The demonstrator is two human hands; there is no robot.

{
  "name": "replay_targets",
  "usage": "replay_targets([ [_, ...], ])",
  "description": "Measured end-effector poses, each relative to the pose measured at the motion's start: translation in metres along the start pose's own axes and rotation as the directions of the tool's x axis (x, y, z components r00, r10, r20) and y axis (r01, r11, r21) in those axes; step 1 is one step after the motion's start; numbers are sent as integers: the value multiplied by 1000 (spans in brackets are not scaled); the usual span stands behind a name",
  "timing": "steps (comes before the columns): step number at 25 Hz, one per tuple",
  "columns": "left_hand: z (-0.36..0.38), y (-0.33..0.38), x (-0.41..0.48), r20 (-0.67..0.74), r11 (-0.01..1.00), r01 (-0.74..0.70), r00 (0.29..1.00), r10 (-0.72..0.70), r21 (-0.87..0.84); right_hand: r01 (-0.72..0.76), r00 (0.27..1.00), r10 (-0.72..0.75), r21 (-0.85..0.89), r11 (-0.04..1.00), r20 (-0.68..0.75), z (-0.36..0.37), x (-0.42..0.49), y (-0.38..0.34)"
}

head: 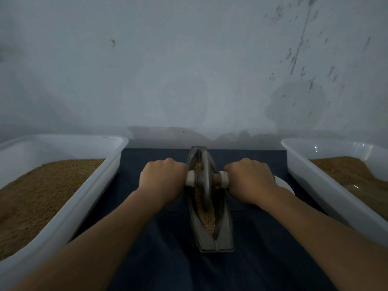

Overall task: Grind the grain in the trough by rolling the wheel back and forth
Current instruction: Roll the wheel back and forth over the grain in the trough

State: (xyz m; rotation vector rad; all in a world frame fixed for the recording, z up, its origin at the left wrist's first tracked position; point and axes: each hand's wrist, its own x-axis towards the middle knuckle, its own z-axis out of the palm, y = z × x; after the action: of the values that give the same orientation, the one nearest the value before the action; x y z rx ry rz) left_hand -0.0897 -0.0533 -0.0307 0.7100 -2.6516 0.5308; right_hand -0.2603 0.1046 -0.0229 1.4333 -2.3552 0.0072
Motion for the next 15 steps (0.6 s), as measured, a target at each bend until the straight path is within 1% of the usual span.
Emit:
replay_targets([
  [7,12,-8,29,39,999,32,999,-31,-10,-12,1000,12,1,1000,27,12,36,4],
  [10,5,-6,20,54,999,22,998,-21,-29,-5,1000,5,2,1000,24,8,28,2],
  [15,-9,-1,-12,48,999,-36,998,37,-28,23,999,-23,2,1000,31,-4,-7,-1],
])
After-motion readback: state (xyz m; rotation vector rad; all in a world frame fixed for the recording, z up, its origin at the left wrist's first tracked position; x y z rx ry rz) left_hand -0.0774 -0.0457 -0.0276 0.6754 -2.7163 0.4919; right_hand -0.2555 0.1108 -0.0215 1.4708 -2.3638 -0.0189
